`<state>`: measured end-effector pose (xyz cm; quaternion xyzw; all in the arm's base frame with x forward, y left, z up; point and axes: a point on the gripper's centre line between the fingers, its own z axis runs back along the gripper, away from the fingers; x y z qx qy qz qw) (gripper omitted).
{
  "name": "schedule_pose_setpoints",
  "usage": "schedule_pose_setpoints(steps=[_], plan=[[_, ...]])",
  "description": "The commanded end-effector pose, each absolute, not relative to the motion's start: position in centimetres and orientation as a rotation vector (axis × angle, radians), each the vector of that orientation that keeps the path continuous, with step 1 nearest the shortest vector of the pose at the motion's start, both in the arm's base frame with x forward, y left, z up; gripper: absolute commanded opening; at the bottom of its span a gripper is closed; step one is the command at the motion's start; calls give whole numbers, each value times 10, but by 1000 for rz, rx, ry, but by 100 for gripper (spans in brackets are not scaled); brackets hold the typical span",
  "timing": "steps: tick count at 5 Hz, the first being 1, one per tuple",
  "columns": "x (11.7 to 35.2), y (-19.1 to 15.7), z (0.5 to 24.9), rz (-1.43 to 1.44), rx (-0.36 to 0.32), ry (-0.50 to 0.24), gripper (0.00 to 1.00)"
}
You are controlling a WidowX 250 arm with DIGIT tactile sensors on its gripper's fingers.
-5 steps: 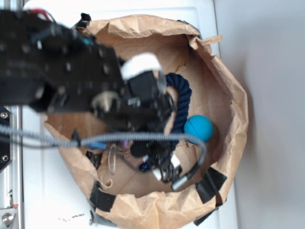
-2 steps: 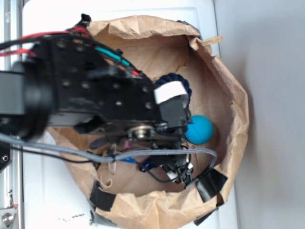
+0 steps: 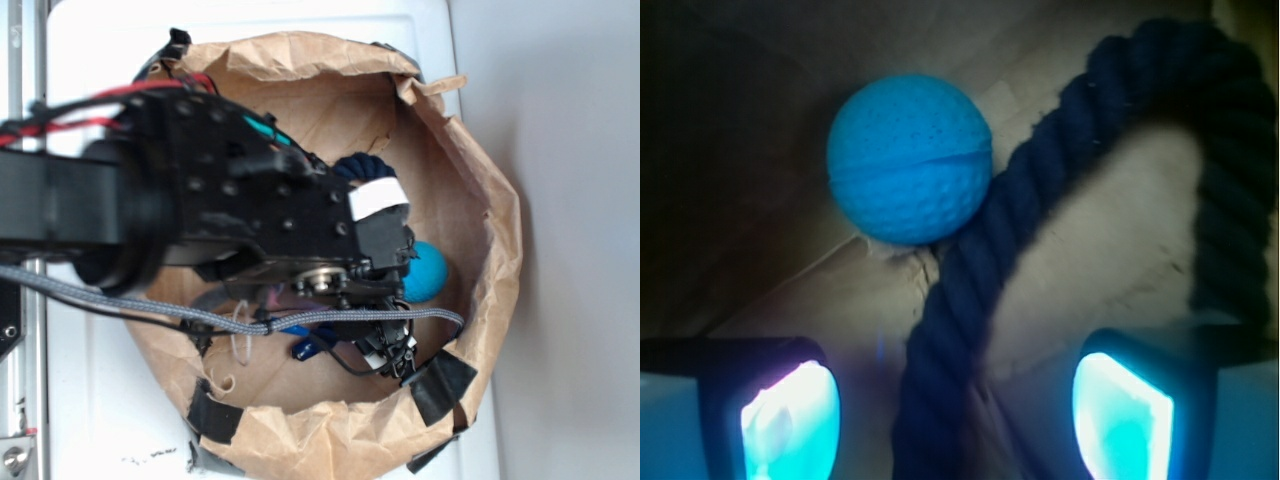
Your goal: Grab the blue rope.
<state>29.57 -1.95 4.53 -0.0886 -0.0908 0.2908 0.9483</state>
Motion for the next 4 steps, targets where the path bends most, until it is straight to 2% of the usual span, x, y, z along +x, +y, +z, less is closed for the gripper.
schedule_pose_setpoints(steps=[1,2,3,4], plan=[[301,-19,34,479,-217,-216,100],[297,-20,26,451,-202,-224,100],[294,-19,25,448,-206,-227,0],[294,-16,29,457,-220,-238,0]])
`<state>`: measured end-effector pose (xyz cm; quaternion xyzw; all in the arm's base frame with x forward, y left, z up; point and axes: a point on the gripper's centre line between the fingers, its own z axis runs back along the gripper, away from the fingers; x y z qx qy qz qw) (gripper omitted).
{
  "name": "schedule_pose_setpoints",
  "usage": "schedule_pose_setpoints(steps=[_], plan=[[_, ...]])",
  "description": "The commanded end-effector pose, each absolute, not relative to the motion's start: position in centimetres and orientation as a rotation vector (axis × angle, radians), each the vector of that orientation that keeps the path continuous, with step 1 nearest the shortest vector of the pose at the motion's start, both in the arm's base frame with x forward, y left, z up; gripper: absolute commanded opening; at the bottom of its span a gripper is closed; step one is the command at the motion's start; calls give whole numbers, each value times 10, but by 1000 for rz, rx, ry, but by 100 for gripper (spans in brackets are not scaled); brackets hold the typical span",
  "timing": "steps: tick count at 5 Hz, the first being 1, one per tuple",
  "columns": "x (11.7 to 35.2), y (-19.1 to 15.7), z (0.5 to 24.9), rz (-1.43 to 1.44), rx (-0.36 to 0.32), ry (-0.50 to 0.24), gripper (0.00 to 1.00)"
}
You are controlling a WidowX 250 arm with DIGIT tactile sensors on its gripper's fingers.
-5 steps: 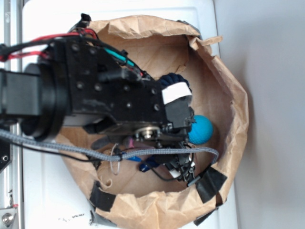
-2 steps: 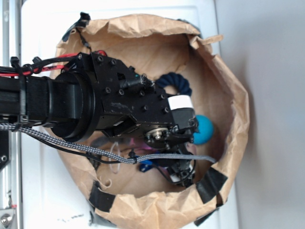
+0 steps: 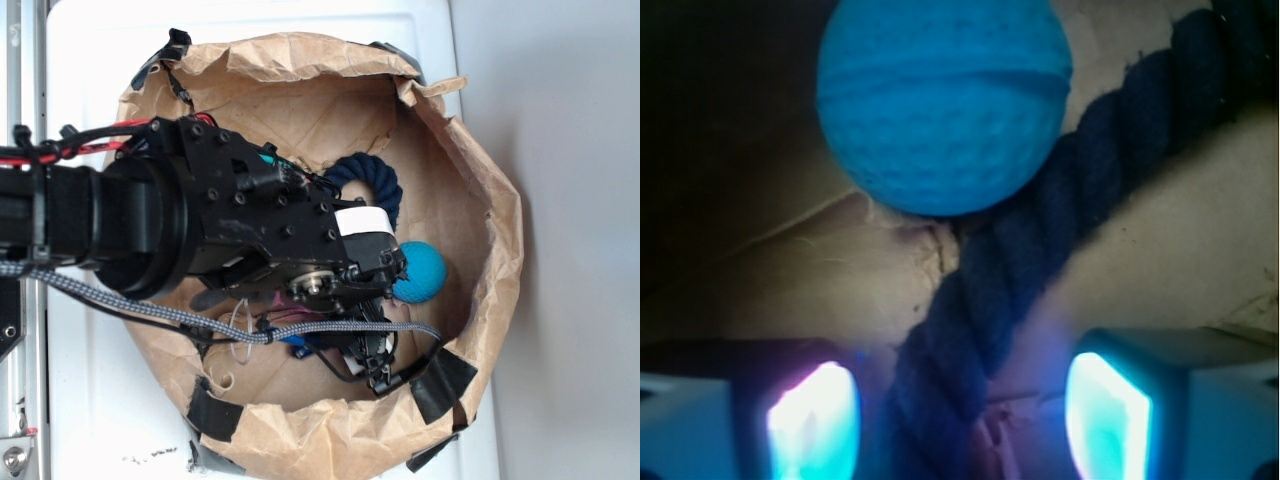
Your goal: Grab the blue rope.
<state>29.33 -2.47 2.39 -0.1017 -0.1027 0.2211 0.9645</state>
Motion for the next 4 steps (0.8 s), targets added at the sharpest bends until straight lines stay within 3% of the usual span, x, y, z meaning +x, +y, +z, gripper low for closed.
schedule_pose_setpoints(steps=[1,4], plan=[[292,-13,31,465,-220,-257,0],[292,-8,40,492,-239,-273,0]])
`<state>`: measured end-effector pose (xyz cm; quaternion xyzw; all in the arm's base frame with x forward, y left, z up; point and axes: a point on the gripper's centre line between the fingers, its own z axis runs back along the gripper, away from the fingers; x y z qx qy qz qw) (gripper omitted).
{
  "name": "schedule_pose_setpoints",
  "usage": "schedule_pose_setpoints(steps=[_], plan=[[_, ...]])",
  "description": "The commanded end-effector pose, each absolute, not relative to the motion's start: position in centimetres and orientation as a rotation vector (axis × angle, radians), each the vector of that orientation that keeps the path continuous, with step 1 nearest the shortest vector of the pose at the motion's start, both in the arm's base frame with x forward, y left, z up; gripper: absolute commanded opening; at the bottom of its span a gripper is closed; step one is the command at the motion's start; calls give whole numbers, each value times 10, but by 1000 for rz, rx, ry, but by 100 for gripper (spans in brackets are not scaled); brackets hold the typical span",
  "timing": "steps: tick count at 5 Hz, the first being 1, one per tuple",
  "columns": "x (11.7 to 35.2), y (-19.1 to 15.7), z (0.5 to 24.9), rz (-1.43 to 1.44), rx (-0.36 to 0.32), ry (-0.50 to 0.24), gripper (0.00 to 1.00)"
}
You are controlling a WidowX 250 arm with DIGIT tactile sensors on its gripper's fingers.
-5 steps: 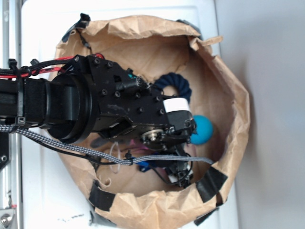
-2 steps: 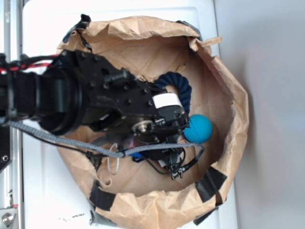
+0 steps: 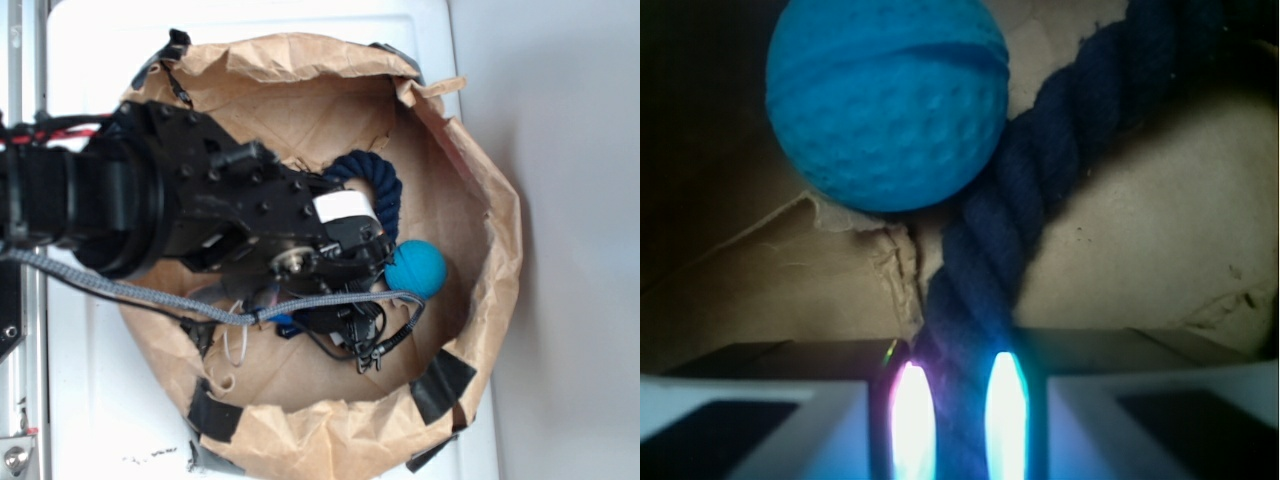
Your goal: Grab the blue rope.
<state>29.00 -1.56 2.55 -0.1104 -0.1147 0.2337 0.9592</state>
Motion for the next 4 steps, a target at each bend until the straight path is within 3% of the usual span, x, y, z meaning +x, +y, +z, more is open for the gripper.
schedule_pose_setpoints(steps=[1,2,3,4], plan=[[291,-5,67,516,-270,-237,0],[289,2,104,528,-313,-156,0],[280,4,132,523,-319,-160,0],[276,7,137,516,-326,-172,0]])
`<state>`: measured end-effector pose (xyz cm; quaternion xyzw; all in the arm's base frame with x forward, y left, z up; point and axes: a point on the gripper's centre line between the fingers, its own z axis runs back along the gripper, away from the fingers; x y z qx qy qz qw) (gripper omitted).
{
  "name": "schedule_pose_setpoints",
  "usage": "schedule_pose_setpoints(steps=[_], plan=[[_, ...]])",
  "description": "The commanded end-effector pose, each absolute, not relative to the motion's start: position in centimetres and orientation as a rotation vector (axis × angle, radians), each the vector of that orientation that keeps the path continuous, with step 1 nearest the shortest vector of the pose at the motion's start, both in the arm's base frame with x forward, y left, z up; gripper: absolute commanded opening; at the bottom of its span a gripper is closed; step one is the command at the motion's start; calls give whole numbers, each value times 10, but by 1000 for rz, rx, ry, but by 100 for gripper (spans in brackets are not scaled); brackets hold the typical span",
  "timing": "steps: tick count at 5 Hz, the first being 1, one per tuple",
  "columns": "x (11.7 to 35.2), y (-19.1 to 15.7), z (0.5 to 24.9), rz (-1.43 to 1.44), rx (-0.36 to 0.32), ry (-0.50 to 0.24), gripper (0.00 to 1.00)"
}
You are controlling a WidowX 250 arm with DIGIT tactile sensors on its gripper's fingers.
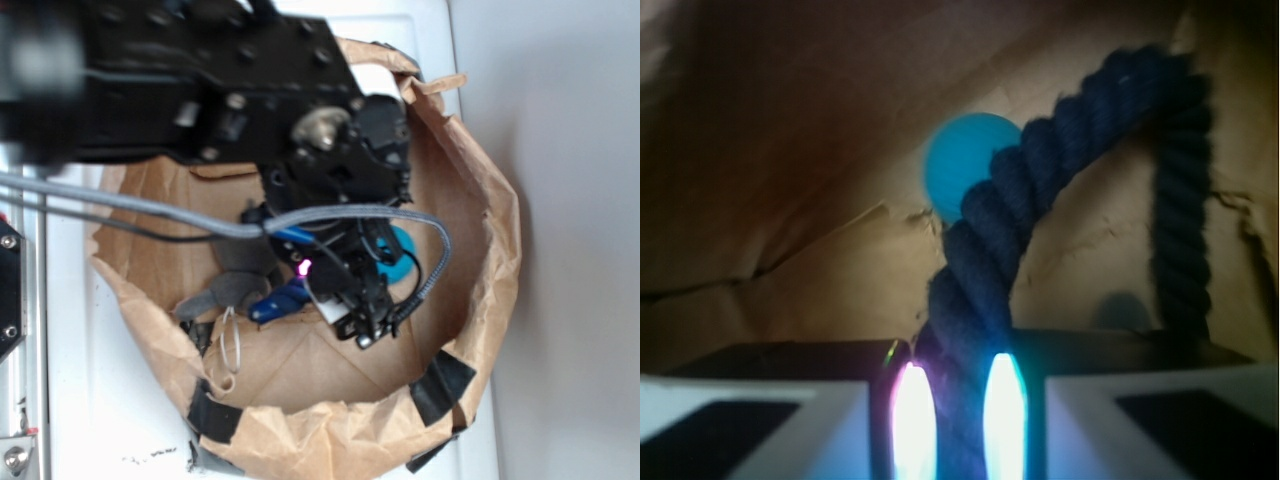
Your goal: Grab the blue rope.
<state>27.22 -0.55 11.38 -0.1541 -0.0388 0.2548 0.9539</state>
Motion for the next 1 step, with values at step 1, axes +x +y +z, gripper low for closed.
schedule_pose_setpoints(steps=[1], plan=[[274,7,134,513,-315,-198,0]])
